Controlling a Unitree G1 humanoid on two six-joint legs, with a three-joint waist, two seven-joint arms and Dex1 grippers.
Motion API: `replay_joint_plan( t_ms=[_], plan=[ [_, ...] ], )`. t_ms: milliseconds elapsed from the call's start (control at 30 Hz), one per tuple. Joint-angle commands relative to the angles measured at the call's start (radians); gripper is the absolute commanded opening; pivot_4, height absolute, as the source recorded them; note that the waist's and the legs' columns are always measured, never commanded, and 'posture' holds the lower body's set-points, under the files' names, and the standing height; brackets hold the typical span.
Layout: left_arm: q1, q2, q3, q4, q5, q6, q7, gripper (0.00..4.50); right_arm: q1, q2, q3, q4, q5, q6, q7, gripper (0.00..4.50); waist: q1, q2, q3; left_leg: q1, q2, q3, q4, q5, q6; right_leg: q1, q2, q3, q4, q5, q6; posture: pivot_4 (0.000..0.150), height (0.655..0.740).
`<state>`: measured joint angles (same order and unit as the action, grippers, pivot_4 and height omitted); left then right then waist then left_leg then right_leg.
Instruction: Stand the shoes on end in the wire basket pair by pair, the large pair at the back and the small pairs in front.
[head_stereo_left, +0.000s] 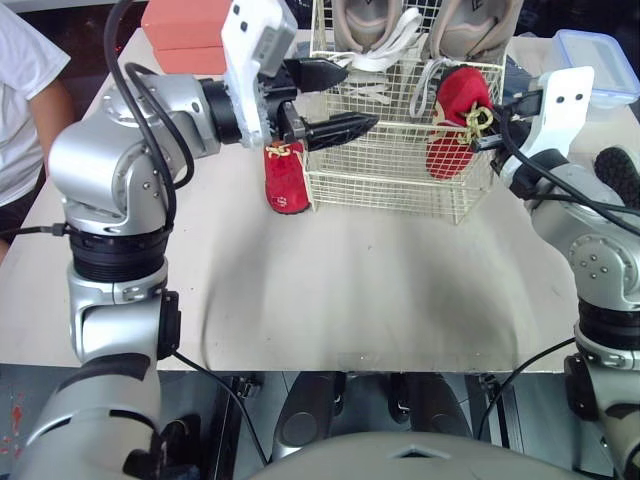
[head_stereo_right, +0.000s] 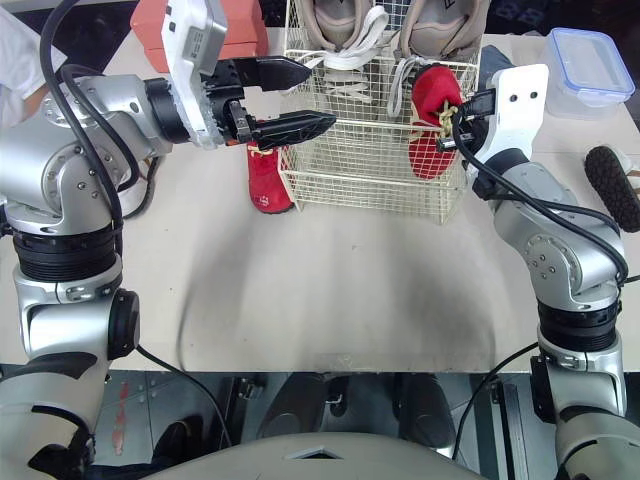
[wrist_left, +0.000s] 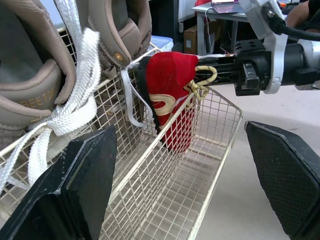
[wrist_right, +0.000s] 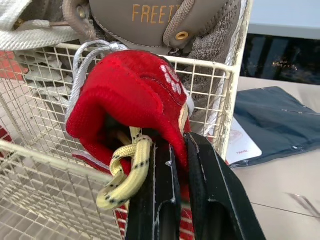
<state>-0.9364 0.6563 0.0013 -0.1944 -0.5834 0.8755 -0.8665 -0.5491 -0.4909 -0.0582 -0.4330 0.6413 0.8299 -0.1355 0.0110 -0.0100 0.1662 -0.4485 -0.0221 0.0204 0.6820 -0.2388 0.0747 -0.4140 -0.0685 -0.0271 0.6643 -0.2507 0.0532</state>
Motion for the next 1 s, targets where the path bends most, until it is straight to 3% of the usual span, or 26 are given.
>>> replay_joint_plan(
  t_ms=[33,100,133,167,233,433,600,733,1000],
  plan=[
    [-0.002,0.014,0.027,-0.038,-0.014,-0.003,0.006,4.50,0.012,0.005,-0.052,-0.061,-0.008,0.024,0.013,1.86,-0.001,0.000,0.000,0.000,0.000,0.000,0.000,0.000,0.000,0.000,0.000,0.000,0.000,0.000,0.000,0.150,0.7400],
    [0.012,0.039,0.043,-0.024,-0.007,-0.010,0.000,4.50,0.029,-0.042,-0.102,-0.093,0.027,0.029,0.081,2.74,-0.001,0.000,0.000,0.000,0.000,0.000,0.000,0.000,0.000,0.000,0.000,0.000,0.000,0.000,0.000,0.150,0.7400],
    [0.021,0.049,0.058,-0.016,-0.009,-0.015,-0.004,4.50,0.042,-0.071,-0.132,-0.108,0.049,0.041,0.115,3.48,-0.001,0.000,0.000,0.000,0.000,0.000,0.000,0.000,0.000,0.000,0.000,0.000,0.000,0.000,0.000,0.150,0.7400],
    [0.031,0.055,0.083,-0.004,-0.019,-0.017,-0.003,4.50,0.054,-0.094,-0.165,-0.121,0.079,0.051,0.153,3.50,0.001,0.000,0.000,0.000,0.000,0.000,0.000,0.000,0.000,0.000,0.000,-0.001,0.000,0.000,0.000,0.150,0.7400],
    [0.046,0.067,0.131,0.030,-0.028,-0.021,0.007,4.50,0.075,-0.141,-0.215,-0.138,0.145,0.073,0.235,4.15,0.000,0.000,0.000,0.000,0.000,0.000,0.000,0.000,0.000,0.000,0.000,-0.001,0.000,0.000,0.000,0.150,0.7400],
    [0.077,0.074,0.231,0.195,-0.007,-0.019,0.078,4.50,0.102,-0.313,-0.274,-0.178,0.293,0.058,0.565,4.15,-0.005,0.000,0.000,0.001,0.001,0.000,-0.001,0.000,0.000,0.000,0.000,-0.001,0.000,0.000,0.000,0.150,0.7400],
    [0.125,0.054,0.196,0.387,0.057,-0.037,0.108,4.50,0.151,-0.446,-0.270,-0.214,0.355,0.029,0.830,4.15,0.000,0.000,0.000,0.001,0.000,0.000,0.000,0.000,0.001,0.001,0.000,-0.002,-0.001,0.000,0.000,0.150,0.7400],
    [0.112,0.012,0.190,0.604,0.133,-0.104,0.175,4.50,0.116,-0.486,-0.242,-0.200,0.334,0.014,0.866,4.15,0.003,-0.002,0.000,0.000,0.000,-0.001,0.001,-0.001,0.001,0.001,-0.001,-0.002,-0.001,0.000,0.000,0.150,0.7400],
    [0.002,-0.103,0.167,0.947,0.185,-0.180,0.130,4.50,0.030,-0.472,-0.181,-0.187,0.316,0.015,0.842,4.15,0.006,-0.003,0.000,-0.001,-0.001,-0.001,0.001,-0.001,0.001,0.001,-0.002,-0.002,-0.001,0.000,0.000,0.150,0.7400]
  ],
)
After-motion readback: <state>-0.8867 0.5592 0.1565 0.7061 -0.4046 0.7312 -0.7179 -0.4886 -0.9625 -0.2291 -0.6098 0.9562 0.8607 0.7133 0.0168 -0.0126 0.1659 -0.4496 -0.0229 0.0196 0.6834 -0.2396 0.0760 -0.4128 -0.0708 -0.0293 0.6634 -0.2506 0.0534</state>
